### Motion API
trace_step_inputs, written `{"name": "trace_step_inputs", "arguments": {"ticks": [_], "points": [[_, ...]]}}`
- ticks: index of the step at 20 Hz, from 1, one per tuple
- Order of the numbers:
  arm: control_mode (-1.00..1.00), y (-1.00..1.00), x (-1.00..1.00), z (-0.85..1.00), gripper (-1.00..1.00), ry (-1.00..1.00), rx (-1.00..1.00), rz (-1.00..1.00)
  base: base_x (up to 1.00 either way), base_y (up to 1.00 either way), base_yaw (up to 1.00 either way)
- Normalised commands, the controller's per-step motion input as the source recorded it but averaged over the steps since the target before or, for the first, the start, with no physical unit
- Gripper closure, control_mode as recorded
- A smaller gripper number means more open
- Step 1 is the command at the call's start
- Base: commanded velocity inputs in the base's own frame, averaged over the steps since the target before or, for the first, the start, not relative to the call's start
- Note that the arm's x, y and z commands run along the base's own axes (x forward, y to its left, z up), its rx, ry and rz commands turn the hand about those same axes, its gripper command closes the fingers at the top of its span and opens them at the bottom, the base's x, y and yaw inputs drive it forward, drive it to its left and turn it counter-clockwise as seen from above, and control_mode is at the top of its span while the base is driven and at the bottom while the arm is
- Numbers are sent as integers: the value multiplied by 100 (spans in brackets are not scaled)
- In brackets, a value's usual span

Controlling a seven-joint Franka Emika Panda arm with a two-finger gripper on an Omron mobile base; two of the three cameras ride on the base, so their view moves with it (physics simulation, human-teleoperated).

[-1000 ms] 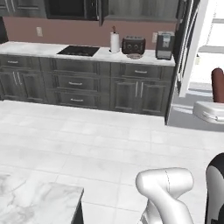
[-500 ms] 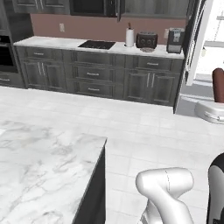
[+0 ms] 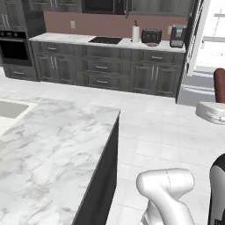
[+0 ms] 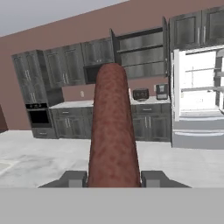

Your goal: Move the hot dog bun to the plate on the dining table and place the condiment next to that plate. Then navigate to the fridge and take the sausage and place it on the plate as well.

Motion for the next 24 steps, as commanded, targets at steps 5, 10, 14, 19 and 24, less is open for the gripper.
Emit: {"name": "trace_step_inputs", "arguments": {"ticks": [5, 10, 14, 19, 24], "points": [[100, 0, 0, 0, 100, 0, 0, 0, -100, 36, 0], [100, 0, 0, 0, 100, 0, 0, 0, -100, 35, 0], [100, 0, 0, 0, 100, 0, 0, 0, -100, 49, 0], [100, 0, 0, 0, 100, 0, 0, 0, -90, 80, 2], [100, 0, 0, 0, 100, 0, 0, 0, -17, 100, 0]]}}
